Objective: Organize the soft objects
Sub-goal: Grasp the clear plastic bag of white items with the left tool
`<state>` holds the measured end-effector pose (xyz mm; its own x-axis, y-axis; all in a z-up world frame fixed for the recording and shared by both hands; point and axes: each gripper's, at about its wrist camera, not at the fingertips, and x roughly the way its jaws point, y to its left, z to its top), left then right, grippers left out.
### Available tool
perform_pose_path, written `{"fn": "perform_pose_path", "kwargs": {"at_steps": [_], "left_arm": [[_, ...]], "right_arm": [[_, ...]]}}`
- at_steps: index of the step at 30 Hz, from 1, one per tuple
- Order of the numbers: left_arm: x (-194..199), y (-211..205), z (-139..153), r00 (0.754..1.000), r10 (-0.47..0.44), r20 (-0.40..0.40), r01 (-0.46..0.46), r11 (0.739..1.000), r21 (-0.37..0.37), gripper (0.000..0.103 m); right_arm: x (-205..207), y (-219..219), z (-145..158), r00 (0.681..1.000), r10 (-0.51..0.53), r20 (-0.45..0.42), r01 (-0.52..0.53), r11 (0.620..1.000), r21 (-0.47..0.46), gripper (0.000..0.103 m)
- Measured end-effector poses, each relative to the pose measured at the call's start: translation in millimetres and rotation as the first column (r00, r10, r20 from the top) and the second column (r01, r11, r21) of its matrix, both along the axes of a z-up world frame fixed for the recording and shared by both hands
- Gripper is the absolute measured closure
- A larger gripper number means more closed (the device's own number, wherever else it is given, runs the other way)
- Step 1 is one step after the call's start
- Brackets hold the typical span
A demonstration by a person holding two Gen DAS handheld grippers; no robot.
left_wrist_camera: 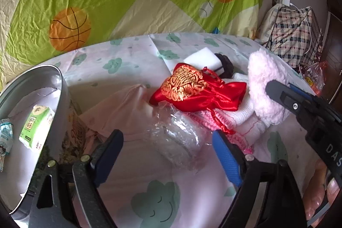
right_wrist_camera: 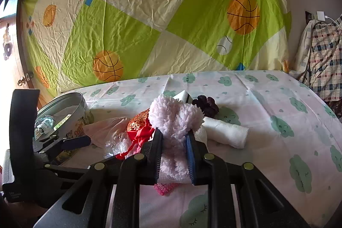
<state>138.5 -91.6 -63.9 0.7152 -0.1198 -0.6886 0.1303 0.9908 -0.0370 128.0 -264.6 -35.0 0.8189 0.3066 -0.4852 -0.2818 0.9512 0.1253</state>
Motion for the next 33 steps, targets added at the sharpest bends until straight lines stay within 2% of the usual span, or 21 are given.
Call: {"fn": "perform_pose_path", "kwargs": {"at_steps": [5, 6, 7, 8, 10, 12, 13, 17, 20, 33], "left_arm": [[14, -3, -14, 0.996, -0.019, -0.087, 0.017, 1.0, -0.02, 0.021], [16, -4, -15, 0.995, -0.025, -0.096, 0.023, 0.999, -0.023, 0.025], [18, -6, -17, 0.994, -0.034, -0.107, 0.032, 0.999, -0.021, 0.033], [19, -9, -18, 0.992, -0.04, -0.12, 0.038, 0.999, -0.016, 0.037], [22, -14, -20, 0.989, -0.054, -0.137, 0.054, 0.999, -0.001, 0.063], [20, -16, -19, 0.989, -0.063, -0.132, 0.065, 0.998, 0.005, 0.082], [20, -15, -19, 0.99, -0.065, -0.128, 0.065, 0.998, -0.001, 0.085], [19, 0, -16, 0.992, -0.058, -0.113, 0.049, 0.995, -0.082, 0.088], [15, 6, -11, 0.996, -0.05, -0.077, 0.041, 0.993, -0.114, 0.089], [-5, 4, 9, 0.996, -0.025, 0.091, 0.03, 0.998, -0.055, 0.089]], "right_arm": [[1, 1, 0, 1.0, 0.0, -0.005, -0.001, 1.0, -0.007, 0.081], [1, 1, -1, 1.0, 0.0, -0.007, 0.0, 1.0, -0.01, 0.081], [2, 1, -1, 1.0, -0.001, -0.008, 0.001, 1.0, -0.011, 0.081], [2, 1, -1, 1.0, -0.002, -0.009, 0.002, 1.0, -0.013, 0.081], [2, 2, -1, 1.0, -0.005, -0.009, 0.005, 1.0, -0.016, 0.081], [1, 2, 0, 1.0, -0.009, -0.004, 0.009, 1.0, -0.018, 0.081], [1, 2, 0, 1.0, -0.011, -0.002, 0.011, 1.0, -0.021, 0.081], [0, 3, 1, 1.0, -0.014, 0.005, 0.014, 0.999, -0.031, 0.081], [0, 4, 2, 1.0, -0.017, 0.009, 0.017, 0.999, -0.037, 0.081], [-5, 2, 6, 0.999, -0.013, 0.037, 0.015, 1.0, -0.028, 0.081]]}}
